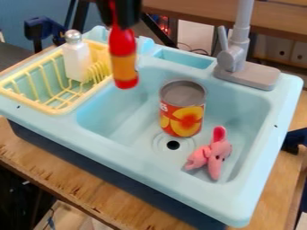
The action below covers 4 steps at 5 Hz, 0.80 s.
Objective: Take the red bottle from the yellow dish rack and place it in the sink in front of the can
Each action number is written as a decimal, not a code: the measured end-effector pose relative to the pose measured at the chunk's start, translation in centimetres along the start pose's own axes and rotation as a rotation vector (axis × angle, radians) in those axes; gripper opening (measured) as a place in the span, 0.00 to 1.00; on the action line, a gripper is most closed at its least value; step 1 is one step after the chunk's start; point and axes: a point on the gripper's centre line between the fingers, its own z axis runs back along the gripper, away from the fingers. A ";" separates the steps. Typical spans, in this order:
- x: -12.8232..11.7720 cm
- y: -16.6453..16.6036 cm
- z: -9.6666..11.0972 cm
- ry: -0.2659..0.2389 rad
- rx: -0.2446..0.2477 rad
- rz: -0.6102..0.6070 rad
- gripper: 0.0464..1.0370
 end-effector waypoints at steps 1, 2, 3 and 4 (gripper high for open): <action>0.0 -2.0 -0.5 0.012 -0.028 -0.035 0.30; -0.5 -4.4 -1.2 0.046 -0.066 -0.082 0.30; -1.3 -5.4 -2.4 0.084 -0.098 -0.098 0.30; -1.5 -6.2 -4.0 0.119 -0.120 -0.132 0.30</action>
